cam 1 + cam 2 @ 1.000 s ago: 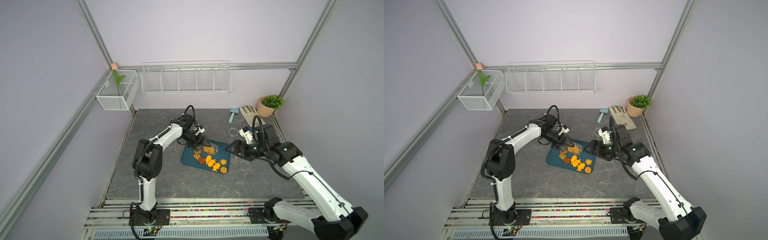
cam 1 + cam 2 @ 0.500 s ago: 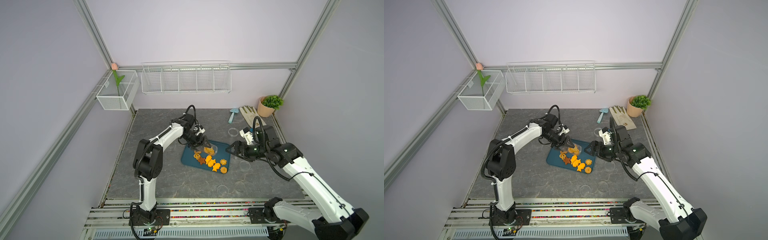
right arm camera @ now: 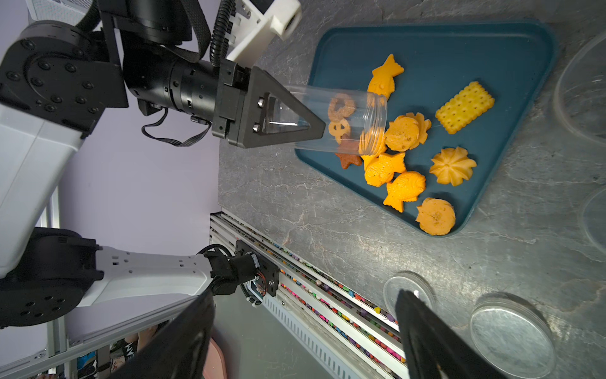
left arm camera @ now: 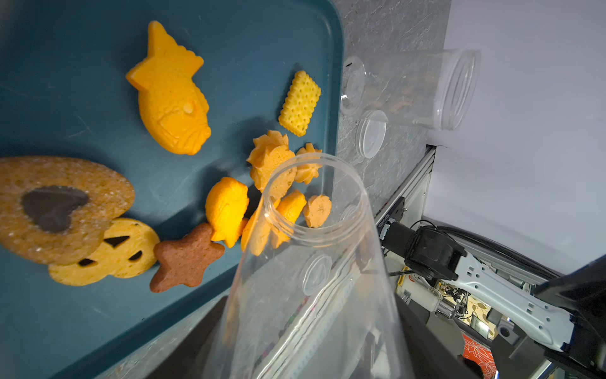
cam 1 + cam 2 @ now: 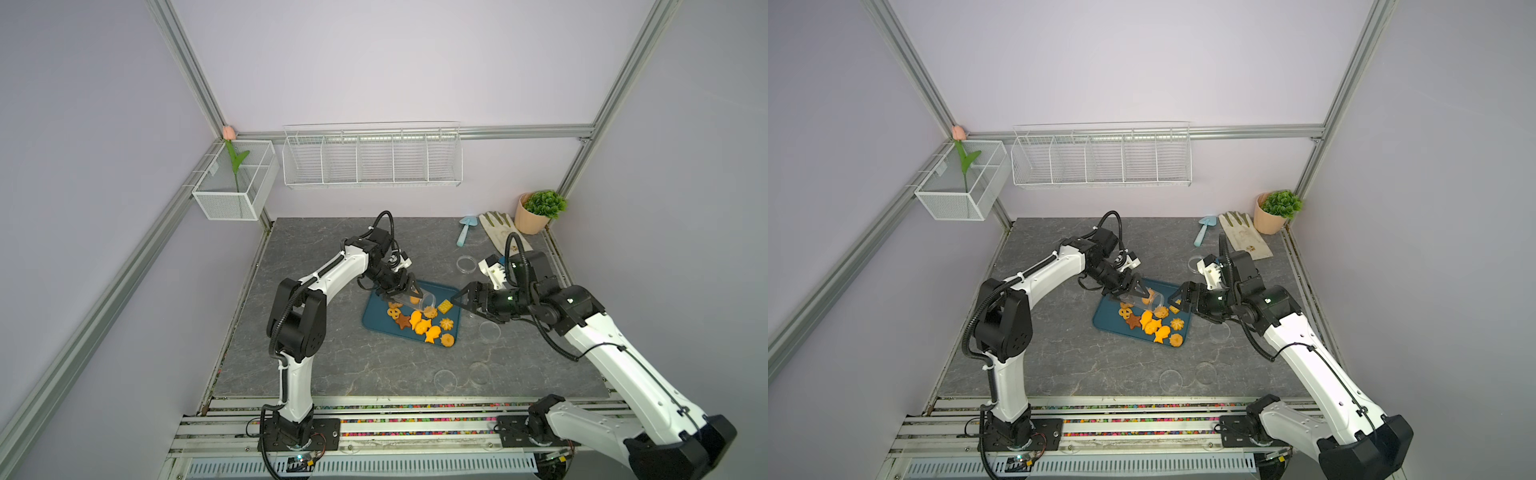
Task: Pour the cookies out of the jar
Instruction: Pour the cookies in the jar onto the tray.
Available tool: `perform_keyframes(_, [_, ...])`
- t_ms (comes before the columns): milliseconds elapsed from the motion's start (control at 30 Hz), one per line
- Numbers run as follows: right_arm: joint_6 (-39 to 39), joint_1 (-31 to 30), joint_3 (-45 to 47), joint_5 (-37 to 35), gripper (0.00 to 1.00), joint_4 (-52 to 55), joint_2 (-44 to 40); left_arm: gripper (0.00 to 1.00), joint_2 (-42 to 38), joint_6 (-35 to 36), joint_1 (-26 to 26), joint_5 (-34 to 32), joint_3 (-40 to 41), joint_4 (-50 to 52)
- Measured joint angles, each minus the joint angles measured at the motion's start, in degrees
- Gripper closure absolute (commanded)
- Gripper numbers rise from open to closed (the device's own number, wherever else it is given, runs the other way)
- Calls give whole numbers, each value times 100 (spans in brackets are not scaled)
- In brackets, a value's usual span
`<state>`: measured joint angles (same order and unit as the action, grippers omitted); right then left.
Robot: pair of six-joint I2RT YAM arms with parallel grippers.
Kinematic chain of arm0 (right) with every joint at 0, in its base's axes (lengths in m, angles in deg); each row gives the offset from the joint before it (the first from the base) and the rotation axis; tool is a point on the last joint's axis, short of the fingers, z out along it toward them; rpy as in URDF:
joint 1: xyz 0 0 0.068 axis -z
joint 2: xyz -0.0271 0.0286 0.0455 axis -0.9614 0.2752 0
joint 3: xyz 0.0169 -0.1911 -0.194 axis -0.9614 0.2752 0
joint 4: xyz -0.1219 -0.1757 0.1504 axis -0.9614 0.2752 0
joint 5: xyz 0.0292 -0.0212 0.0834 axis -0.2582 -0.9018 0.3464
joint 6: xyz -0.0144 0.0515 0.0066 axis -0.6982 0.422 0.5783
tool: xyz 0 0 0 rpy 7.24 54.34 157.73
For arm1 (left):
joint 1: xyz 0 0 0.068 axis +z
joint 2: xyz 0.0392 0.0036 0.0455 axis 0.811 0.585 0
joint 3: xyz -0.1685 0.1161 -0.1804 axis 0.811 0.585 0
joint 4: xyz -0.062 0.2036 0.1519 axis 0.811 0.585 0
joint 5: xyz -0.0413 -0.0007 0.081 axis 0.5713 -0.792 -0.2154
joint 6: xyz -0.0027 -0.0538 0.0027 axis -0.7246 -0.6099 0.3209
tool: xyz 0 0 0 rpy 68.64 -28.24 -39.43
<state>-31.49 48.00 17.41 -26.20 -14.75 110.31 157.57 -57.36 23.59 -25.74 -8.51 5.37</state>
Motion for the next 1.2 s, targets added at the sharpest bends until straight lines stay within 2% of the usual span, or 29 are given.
perform_keyframes(633, [0, -2, 15, 4, 12, -33, 74, 31, 2, 35, 22, 90, 0, -11])
perform_keyframes(767, [0, -2, 85, 4, 12, -85, 74, 30, 2, 72, 7, -352, -35, 103])
perform_keyframes(1100, [-2, -2, 155, 2, 12, -107, 72, 30, -297, -378, 271, 337, 299, -533])
perform_keyframes(1200, [-15, 0, 125, -4, 12, -66, 70, 30, -623, -737, 323, 667, 568, -1010])
